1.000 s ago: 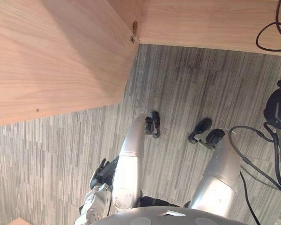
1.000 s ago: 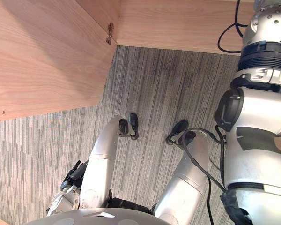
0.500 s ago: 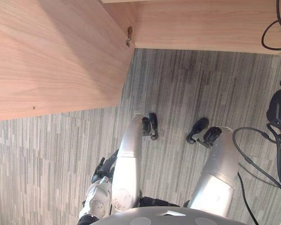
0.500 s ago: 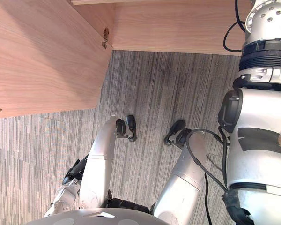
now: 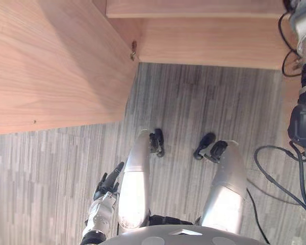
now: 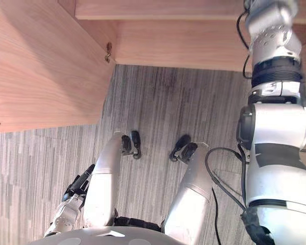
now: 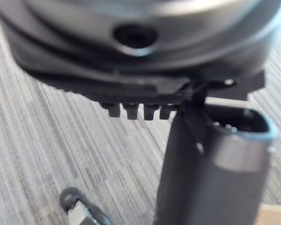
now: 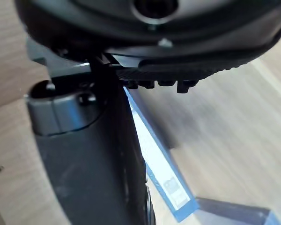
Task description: Walk over to the cabinet, pick up the folder, carry it to the office cabinet, place the folder inside the office cabinet, then close the office cabinet door
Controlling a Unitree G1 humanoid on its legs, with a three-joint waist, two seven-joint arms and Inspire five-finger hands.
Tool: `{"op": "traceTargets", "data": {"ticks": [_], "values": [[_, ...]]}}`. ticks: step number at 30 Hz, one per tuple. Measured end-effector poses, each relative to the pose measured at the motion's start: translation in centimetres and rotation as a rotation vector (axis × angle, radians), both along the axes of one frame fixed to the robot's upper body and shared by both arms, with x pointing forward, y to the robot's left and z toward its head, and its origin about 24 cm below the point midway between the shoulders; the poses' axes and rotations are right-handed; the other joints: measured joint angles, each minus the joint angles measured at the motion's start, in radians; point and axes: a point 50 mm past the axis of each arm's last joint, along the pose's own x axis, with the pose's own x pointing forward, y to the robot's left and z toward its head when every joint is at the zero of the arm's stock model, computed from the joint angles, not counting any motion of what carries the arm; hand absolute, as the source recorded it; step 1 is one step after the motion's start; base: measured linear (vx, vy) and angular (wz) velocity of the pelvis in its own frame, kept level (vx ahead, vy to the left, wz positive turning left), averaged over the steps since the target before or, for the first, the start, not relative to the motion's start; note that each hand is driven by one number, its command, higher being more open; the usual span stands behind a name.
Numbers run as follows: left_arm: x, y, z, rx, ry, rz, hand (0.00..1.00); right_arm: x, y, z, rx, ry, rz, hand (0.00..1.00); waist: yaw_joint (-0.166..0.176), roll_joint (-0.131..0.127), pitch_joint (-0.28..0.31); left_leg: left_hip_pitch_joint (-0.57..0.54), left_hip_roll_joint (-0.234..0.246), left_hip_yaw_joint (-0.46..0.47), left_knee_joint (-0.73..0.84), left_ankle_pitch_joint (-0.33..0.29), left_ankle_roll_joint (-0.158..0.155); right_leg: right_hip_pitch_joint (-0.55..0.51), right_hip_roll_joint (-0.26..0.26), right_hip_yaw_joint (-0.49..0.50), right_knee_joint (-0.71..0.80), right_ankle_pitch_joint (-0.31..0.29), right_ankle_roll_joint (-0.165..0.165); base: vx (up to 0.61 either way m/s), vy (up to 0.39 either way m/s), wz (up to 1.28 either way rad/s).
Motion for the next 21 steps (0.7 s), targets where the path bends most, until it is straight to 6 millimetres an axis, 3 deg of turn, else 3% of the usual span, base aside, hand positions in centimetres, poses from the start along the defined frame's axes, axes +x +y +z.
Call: {"op": "traceTargets", "data": {"ticks": [8,12,14,21], "values": [[0.0,2.4,0.3,0.026,-0.025,0.091,1.00,0.7,-1.1,-4.4,-0.177,0.206,-0.012,1.00,-0.016,-0.037,-0.031,0.189,0.019,0.014,-0.085,-0.008,-0.017,0.190,0.035,-0.031,-0.095,0.005,-0.001,0.05,0.037,-0.08],[-0.1,3.3,0.4,0.067,-0.021,0.080,1.00,1.1,-0.8,-7.1,-0.150,0.252,0.014,1.00,-0.024,-0.055,-0.071,0.252,0.028,0.023,-0.107,-0.017,-0.023,0.249,0.049,-0.034,-0.122,0.000,0.003,0.03,0.007,-0.08],[-0.2,4.0,0.4,0.080,-0.009,0.088,1.00,1.2,-0.8,-9.3,-0.149,0.304,0.020,1.00,-0.029,-0.071,-0.120,0.263,0.031,0.020,-0.114,-0.020,-0.028,0.264,0.051,-0.044,-0.129,-0.010,0.007,0.04,-0.019,0.02],[-0.3,6.5,1.0,0.107,-0.024,0.161,1.00,1.0,-1.4,-10.6,-0.254,0.360,0.009,1.00,-0.040,-0.086,-0.178,0.311,0.040,0.020,-0.140,-0.024,-0.034,0.311,0.066,-0.055,-0.155,-0.016,0.007,0.04,-0.016,-0.02]]}}
